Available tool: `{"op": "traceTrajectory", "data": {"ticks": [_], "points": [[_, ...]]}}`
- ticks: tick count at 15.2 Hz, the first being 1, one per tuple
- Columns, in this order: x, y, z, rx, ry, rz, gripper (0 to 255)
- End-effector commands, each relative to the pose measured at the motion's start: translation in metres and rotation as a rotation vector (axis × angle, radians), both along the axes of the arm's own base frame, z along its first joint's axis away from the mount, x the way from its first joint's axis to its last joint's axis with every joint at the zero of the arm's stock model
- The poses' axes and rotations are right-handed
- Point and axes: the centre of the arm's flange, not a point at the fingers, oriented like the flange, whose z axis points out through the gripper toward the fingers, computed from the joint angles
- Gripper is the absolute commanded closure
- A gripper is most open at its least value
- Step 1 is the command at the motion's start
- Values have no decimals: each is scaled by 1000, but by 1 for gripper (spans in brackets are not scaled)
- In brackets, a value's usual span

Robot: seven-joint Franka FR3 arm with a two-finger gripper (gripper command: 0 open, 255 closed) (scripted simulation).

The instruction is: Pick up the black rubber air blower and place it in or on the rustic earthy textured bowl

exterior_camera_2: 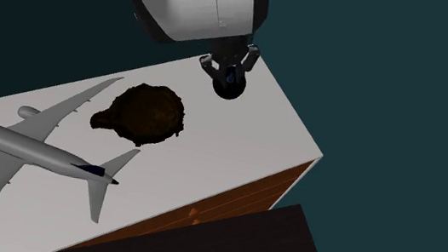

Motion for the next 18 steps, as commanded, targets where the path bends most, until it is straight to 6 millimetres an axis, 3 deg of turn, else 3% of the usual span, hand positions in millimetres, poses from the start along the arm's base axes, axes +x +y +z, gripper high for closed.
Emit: {"op": "traceTrajectory", "data": {"ticks": [1, 14, 18], "points": [[0, 1, 11, 0, 0, 0, 255], [-1, 1, 78, 0, 0, 0, 255], [-11, 52, 78, 0, 0, 0, 255]]}}
